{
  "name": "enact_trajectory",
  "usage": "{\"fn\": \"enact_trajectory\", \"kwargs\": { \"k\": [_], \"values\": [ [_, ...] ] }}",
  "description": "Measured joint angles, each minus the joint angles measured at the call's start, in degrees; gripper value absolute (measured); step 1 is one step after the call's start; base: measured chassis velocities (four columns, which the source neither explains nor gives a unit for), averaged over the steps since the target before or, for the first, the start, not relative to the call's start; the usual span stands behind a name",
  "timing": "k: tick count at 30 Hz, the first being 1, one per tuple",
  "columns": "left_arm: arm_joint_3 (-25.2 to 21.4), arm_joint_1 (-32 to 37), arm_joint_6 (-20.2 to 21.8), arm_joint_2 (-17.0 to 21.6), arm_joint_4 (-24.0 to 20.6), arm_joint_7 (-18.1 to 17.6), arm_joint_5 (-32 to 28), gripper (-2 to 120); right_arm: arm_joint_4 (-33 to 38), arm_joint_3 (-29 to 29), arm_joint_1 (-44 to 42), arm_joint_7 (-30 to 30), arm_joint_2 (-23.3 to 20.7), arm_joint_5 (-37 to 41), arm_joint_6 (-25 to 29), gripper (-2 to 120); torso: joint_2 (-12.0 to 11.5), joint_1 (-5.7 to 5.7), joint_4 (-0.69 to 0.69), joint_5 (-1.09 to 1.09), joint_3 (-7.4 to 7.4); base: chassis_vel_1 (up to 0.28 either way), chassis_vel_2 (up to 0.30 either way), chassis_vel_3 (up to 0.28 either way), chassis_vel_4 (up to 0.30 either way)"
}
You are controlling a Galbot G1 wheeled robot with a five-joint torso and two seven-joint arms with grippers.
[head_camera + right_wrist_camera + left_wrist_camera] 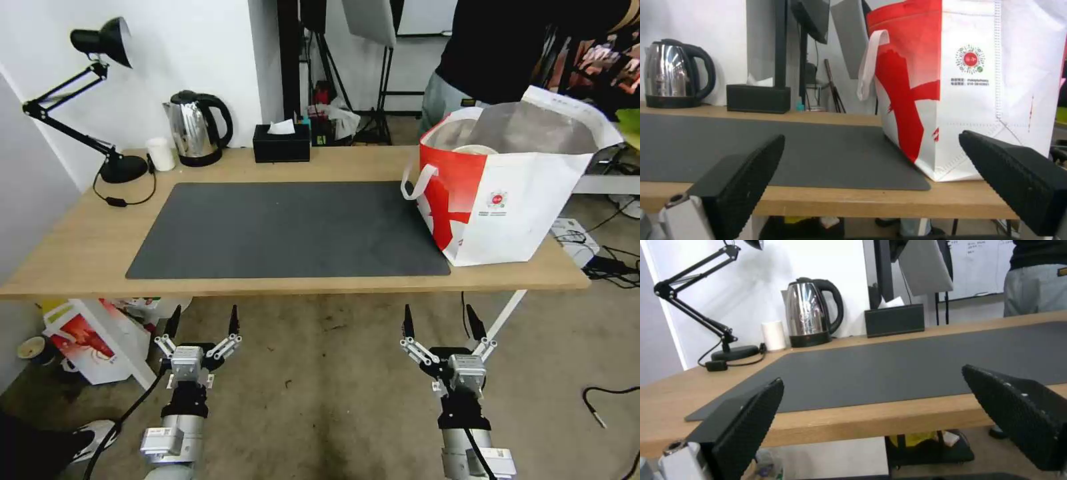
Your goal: Pick up the trash from the table and place it into the takeout bag.
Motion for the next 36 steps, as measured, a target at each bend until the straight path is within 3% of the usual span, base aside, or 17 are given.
{"fn": "enact_trajectory", "kwargs": {
  "k": [36],
  "values": [
    [0.00, 0.01, 0.07, 0.01, 0.00, 0.00, -0.01, 100, 0.00, 0.00, 0.00, 0.00, 0.00, 0.00, 0.00, 100, 0.00, 0.00, 0.00, 0.00, 0.00, 0.000, 0.000, 0.000, 0.000]
  ]
}}
